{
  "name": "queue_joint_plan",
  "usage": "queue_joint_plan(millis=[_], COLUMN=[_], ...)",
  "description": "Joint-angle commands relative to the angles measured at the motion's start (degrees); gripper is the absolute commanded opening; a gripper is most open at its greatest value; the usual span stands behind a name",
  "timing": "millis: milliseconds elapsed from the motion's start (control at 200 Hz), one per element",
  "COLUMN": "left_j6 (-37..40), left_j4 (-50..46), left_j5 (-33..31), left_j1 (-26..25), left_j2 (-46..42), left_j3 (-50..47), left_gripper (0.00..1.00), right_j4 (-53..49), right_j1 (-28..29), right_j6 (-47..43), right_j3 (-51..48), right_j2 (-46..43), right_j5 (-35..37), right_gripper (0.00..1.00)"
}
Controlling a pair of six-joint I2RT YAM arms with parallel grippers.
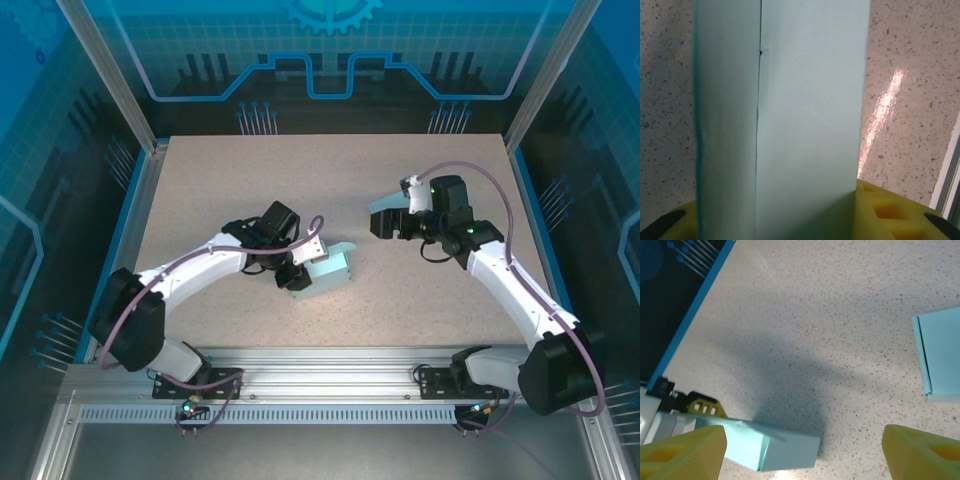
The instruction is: Fold the paper box
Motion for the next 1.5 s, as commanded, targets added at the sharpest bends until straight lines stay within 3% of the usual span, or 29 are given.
queue_joint_plan(millis=[0,345,750,905,1211,1371,1496], left_j6=[1.96,2.89,2.34,2.63,2.96,2.55,2.02], left_j4=[-1.99,-2.47,-2.11,-1.07,-0.52,-0.05,-0.06], left_j5=[-0.48,-0.54,-2.18,-2.45,-2.82,-2.97,-3.75], left_j1=[0.5,0.73,0.66,0.73,0.73,0.69,0.65], left_j2=[1.86,5.44,5.66,5.48,5.05,5.42,5.77], left_j3=[3.95,6.61,6.25,5.79,5.27,5.08,5.24], left_gripper=[0.37,0.53,0.49,0.47,0.47,0.46,0.45], right_j4=[-1.32,0.39,-1.76,-1.94,-2.05,-2.67,-4.07], right_j1=[2.51,6.69,10.34,10.64,10.68,10.9,11.0], right_j6=[-6.84,-13.9,-21.94,-22.07,-22.79,-23.12,-22.78], right_j3=[-1.46,-0.41,3.2,3.48,5.38,5.94,6.29], right_j2=[-0.88,5.09,12.05,13.18,15.9,16.31,16.06], right_j5=[2.12,-0.64,-1.38,2.25,2.39,1.98,2.09], right_gripper=[0.82,0.67,0.58,0.57,0.56,0.51,0.34])
